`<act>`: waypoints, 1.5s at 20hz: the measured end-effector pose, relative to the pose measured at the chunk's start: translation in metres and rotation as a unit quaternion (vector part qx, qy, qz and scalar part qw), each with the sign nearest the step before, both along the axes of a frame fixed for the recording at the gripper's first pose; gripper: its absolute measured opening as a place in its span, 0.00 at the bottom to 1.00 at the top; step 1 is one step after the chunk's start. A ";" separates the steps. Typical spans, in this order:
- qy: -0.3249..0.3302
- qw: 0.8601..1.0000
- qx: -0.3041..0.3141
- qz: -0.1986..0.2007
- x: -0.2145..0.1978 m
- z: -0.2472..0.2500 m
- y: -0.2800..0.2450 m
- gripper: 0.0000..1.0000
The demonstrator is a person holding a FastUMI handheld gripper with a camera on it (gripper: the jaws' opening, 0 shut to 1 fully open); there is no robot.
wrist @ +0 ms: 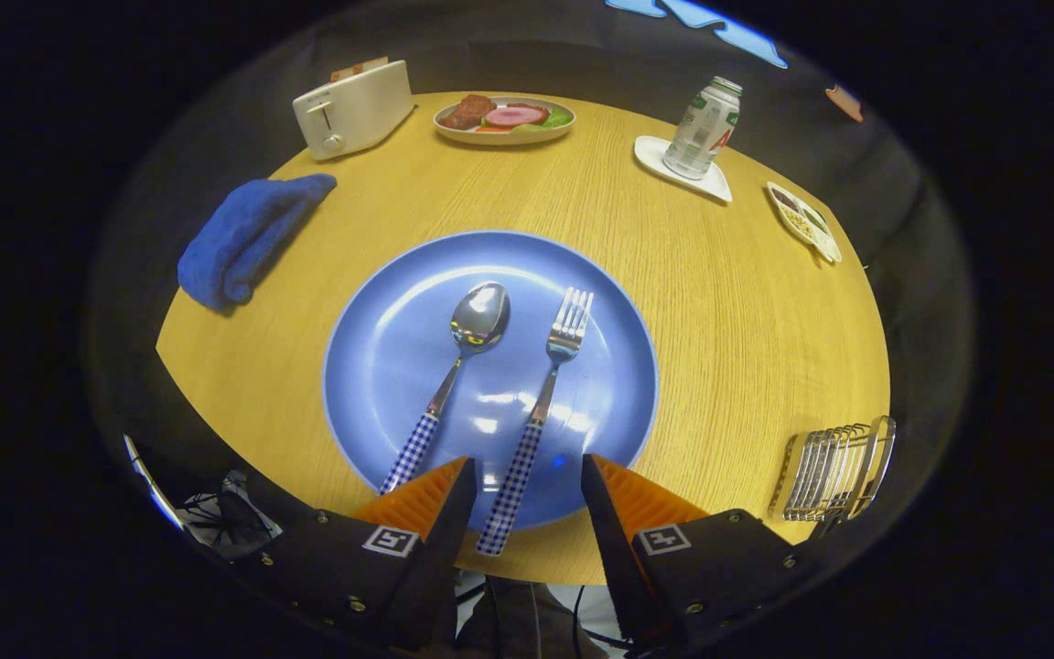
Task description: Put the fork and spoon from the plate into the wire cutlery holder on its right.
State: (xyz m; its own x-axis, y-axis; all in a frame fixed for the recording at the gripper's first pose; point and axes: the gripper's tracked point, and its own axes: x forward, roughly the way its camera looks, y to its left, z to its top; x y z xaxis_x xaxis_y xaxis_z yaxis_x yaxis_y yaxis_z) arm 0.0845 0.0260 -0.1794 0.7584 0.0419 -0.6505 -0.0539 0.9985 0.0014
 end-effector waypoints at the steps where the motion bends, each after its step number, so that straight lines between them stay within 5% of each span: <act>1: 0.018 1.000 0.002 -0.001 0.000 -0.009 -0.002 0.50; 2: 0.038 0.999 0.001 -0.001 0.002 -0.020 -0.002 0.27; 5: 0.073 0.997 -0.015 0.017 -0.010 -0.010 0.000 0.27; 6: 0.079 0.997 -0.014 0.022 0.003 -0.022 0.003 0.08; 17: 0.066 0.988 -0.129 0.052 -0.042 0.048 -0.062 0.07; 24: 0.106 0.986 -0.131 0.020 -0.126 0.063 -0.142 0.07; 30: 0.192 0.969 -0.151 -0.019 -0.189 0.051 -0.239 0.07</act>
